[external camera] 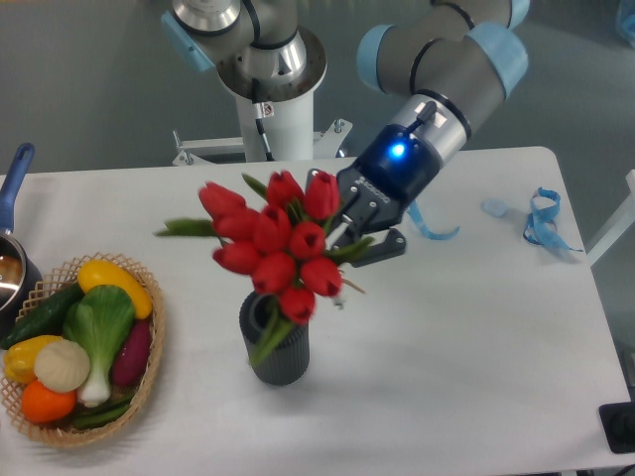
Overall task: Insert the flowers into the vase
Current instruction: 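Carry the red tulip bouquet with the gripper over the grey vase, then align the tulip stems above the vase opening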
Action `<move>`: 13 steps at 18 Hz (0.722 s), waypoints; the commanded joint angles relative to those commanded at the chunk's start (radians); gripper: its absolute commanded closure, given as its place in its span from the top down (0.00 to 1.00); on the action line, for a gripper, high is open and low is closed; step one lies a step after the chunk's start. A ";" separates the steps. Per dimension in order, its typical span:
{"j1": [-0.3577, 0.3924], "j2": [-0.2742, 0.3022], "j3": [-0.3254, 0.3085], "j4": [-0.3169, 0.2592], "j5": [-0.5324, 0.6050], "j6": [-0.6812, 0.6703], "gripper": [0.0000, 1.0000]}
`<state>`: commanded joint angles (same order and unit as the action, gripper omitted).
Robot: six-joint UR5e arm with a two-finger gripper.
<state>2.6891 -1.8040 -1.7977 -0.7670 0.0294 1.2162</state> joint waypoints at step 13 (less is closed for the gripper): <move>-0.032 -0.020 -0.043 0.000 -0.023 0.019 0.17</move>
<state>2.6569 -1.8238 -1.8408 -0.7670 0.0061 1.2348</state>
